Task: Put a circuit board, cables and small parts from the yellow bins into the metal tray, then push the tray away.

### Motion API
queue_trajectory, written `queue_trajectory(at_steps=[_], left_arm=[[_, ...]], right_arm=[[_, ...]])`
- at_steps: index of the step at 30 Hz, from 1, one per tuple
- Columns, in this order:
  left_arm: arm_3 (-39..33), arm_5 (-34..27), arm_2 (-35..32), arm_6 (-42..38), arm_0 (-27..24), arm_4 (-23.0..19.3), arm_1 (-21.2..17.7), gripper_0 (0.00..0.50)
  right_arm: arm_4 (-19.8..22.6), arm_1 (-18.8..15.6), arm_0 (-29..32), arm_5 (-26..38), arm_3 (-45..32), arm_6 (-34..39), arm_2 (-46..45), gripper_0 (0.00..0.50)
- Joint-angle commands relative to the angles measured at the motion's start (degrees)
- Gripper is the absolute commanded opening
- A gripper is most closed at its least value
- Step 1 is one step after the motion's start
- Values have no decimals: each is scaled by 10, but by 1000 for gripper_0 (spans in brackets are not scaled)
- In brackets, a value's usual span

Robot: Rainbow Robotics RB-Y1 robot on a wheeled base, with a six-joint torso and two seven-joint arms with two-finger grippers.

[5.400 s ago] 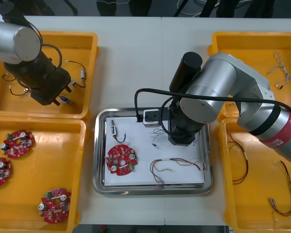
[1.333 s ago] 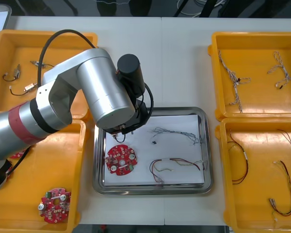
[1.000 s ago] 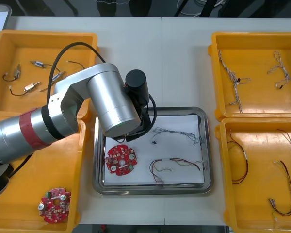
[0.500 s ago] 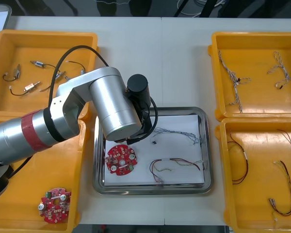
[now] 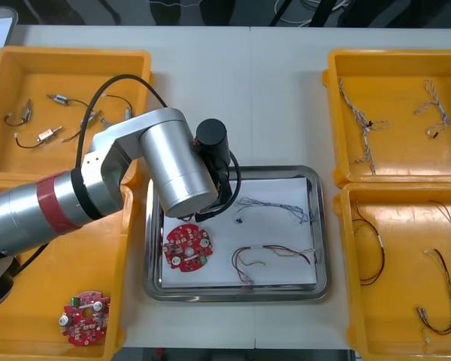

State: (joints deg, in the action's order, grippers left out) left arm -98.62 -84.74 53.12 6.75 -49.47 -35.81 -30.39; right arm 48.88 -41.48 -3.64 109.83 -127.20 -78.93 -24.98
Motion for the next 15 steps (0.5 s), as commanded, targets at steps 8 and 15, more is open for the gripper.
queue_trajectory(at_steps=[8,15], left_arm=[[-8,11,9,9,-8,5,11,168],[-16,11,9,3,-7,7,10,462]], right_arm=[[-2,3,-8,2,-18,18,-17,500],[0,3,-8,2,-18,19,-17,500]])
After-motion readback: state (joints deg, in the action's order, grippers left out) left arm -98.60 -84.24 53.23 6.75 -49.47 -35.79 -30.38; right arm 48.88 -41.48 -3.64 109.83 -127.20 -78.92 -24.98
